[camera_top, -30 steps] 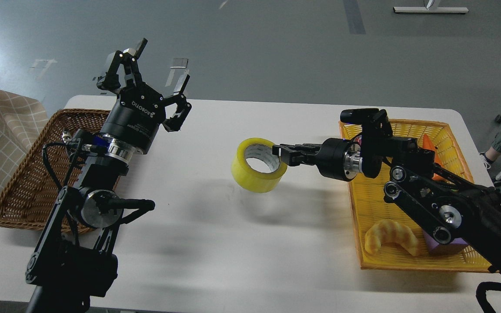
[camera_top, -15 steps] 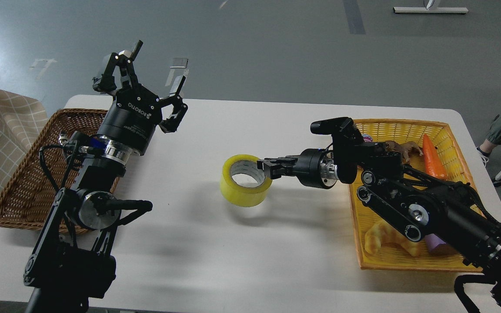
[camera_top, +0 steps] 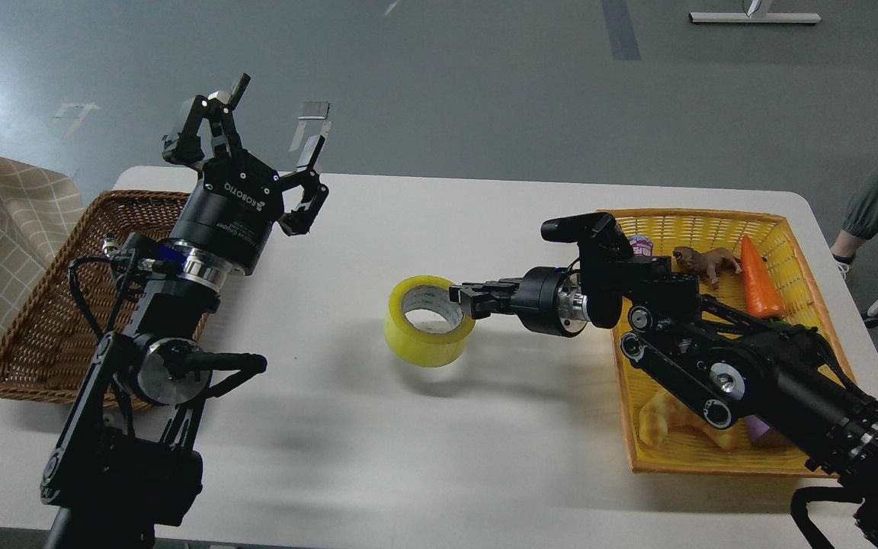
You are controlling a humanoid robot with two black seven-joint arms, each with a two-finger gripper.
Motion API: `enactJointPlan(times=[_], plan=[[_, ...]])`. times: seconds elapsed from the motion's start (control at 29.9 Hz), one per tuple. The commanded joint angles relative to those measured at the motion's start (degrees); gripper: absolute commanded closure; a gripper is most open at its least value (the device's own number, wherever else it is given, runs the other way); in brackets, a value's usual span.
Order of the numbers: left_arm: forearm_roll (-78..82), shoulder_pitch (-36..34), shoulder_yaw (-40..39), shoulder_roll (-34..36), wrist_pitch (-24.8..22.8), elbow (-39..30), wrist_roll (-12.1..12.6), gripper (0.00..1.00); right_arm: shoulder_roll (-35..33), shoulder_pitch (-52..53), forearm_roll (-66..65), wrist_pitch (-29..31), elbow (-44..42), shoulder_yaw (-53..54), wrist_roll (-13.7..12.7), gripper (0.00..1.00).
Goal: Place and transfer tape with both arms
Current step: 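Carry the tape roll to the table center and set it down, then release the tape and raise the right gripper back over the tray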
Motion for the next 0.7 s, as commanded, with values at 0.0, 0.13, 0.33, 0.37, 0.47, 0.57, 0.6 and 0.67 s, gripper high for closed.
enactJointPlan(times=[0.0,0.13,0.33,0.37,0.47,0.57,0.6,0.67], plan=[[0.02,0.28,0.00,0.00,-0.03,0.00,-0.02,0.02,0.07,0.00,0.04,0.06,-0.17,0.00,-0.09,0.71],[-0.07,0.28,0.00,0.00,-0.03,0.00,-0.02,0.02,-0.02,-0.17,0.04,0.15,-0.34,-0.08,-0.36,0.72],[-0.07,0.36,-0.09,0.00,-0.03,0.00,-0.02,0.02,0.15,-0.26,0.04,0.06,-0.43,0.00,-0.44,0.71],[-0.07,0.36,-0.09,0.00,-0.03,0.00,-0.02,0.02,0.24,-0.17,0.04,-0.20,-0.43,0.09,-0.44,0.70],[-0.07,0.36,-0.18,0.00,-0.03,0.00,-0.02,0.02,0.51,-0.08,0.30,-0.38,-0.34,0.53,-0.71,0.66],[-0.07,0.36,-0.35,0.00,-0.03,0.00,-0.02,0.02,0.59,-0.08,0.74,-2.47,-0.17,1.67,-0.80,0.41],[-0.07,0.36,-0.35,0.00,-0.03,0.00,-0.02,0.02,0.59,-0.08,0.74,-2.49,-0.17,1.67,-0.79,0.41],[-0.07,0.36,-0.35,0.00,-0.12,-0.09,-0.02,0.02,0.51,0.27,0.91,-5.72,0.09,2.81,-0.79,0.14]])
